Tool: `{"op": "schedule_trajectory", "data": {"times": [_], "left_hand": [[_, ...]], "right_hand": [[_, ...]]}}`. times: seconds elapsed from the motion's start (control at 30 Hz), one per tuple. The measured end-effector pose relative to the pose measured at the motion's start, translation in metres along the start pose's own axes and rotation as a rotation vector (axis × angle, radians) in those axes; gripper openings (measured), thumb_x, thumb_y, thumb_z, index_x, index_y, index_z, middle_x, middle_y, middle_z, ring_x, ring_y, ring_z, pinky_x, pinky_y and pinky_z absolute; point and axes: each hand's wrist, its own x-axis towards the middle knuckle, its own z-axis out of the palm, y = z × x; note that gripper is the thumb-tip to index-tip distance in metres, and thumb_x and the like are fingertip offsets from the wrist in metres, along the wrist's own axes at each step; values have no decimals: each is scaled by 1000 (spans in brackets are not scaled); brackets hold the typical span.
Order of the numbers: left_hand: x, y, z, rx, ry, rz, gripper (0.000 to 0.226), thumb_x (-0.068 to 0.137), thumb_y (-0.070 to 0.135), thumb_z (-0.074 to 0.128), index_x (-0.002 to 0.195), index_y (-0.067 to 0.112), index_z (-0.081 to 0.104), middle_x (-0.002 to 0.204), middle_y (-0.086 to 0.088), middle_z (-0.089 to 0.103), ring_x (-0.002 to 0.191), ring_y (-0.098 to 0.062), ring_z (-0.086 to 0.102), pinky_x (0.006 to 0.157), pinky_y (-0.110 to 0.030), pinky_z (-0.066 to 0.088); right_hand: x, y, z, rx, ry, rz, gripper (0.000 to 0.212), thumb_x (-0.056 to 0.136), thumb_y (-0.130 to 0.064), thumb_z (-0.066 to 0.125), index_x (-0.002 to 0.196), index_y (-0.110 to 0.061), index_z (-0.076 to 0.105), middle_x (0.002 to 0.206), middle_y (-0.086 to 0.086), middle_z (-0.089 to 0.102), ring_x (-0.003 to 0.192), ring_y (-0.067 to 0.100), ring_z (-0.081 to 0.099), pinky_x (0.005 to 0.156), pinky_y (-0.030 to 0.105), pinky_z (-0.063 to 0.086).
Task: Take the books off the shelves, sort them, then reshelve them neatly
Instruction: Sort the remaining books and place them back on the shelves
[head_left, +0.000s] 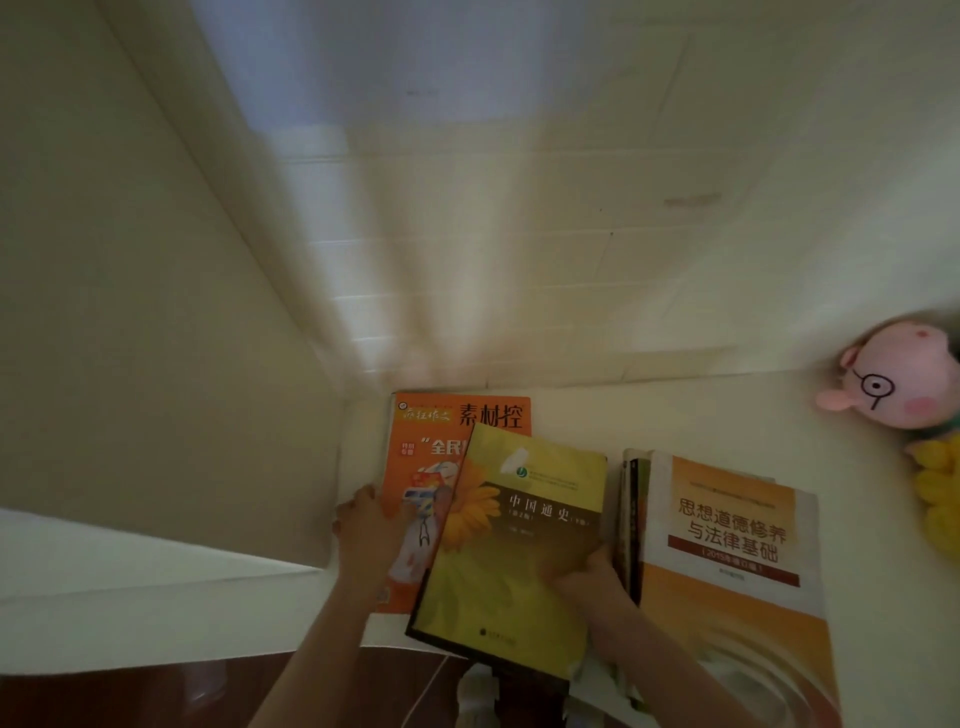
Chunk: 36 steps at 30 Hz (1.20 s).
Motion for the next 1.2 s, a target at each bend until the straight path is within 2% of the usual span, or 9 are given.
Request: {"op": "schedule_trajectory", "data": {"times": [0.1,0.33,0.5,0.73,0.87,0.97,1.03,1.07,1.2], "left_hand": [[7,4,-12,-284,-115,-29,34,82,33,72,101,6,65,90,-12,70,75,-25,68,77,-41,56],[-23,17,-6,-419,6,165,40,83,25,71,108,13,43,92,2,59,81,-19,63,59,-20,45],[-33,29,-23,-438,94,261,37,81,23,73,103,15,44,86,9,59,78,-17,64,57,-18,45],[-75,41,-88,-467,170,417,30,78,25,71,86,31,43,86,9,61,69,-7,65,59,-21,51],[-106,44,-107,-523,166,421,30,76,20,72,86,25,45,81,8,64,64,6,64,48,-9,48],[-118,49,-110,-574,119,414,33,71,20,76,85,23,47,68,11,67,63,1,65,49,-9,47],[-120,53,-108,-638,74,383,34,67,19,78,85,20,50,69,15,69,63,-3,66,50,-11,49],[-121,57,-105,-678,43,368,34,65,17,79,85,17,51,70,11,70,63,-7,68,51,-15,52],[-126,69,-91,-795,-115,276,61,46,30,94,91,12,56,84,-6,74,74,-29,72,68,-45,58]], "right_hand": [[-2,-2,-2,27,-8,10,92,87,-7,67,152,-14,3,149,10,34,132,32,40,105,45,39],[-4,-3,-5,-3,-1,53,95,85,-9,70,153,-17,4,147,11,37,131,33,42,107,49,39],[-3,-6,-4,-2,-9,43,78,84,-4,70,147,-11,23,141,12,45,125,33,48,105,51,41],[-18,-16,13,-120,85,-40,71,86,-1,65,143,-8,23,144,14,36,128,31,41,107,44,38],[-42,-35,34,-117,119,-269,69,93,-28,62,146,-17,19,156,2,14,135,11,31,107,22,33],[-59,-64,45,-168,81,-495,125,60,-83,61,152,-31,-7,157,-15,-3,145,9,5,117,41,18],[-61,-85,39,-36,-45,-494,123,51,-82,69,149,-39,10,151,-10,31,136,13,39,106,46,42],[-60,-93,35,28,-137,-461,114,52,-76,74,145,-33,24,137,-10,50,120,10,57,92,39,54],[-63,-115,15,10,-194,-440,76,64,-43,76,129,-15,49,115,-1,67,94,11,70,72,24,57]]}}
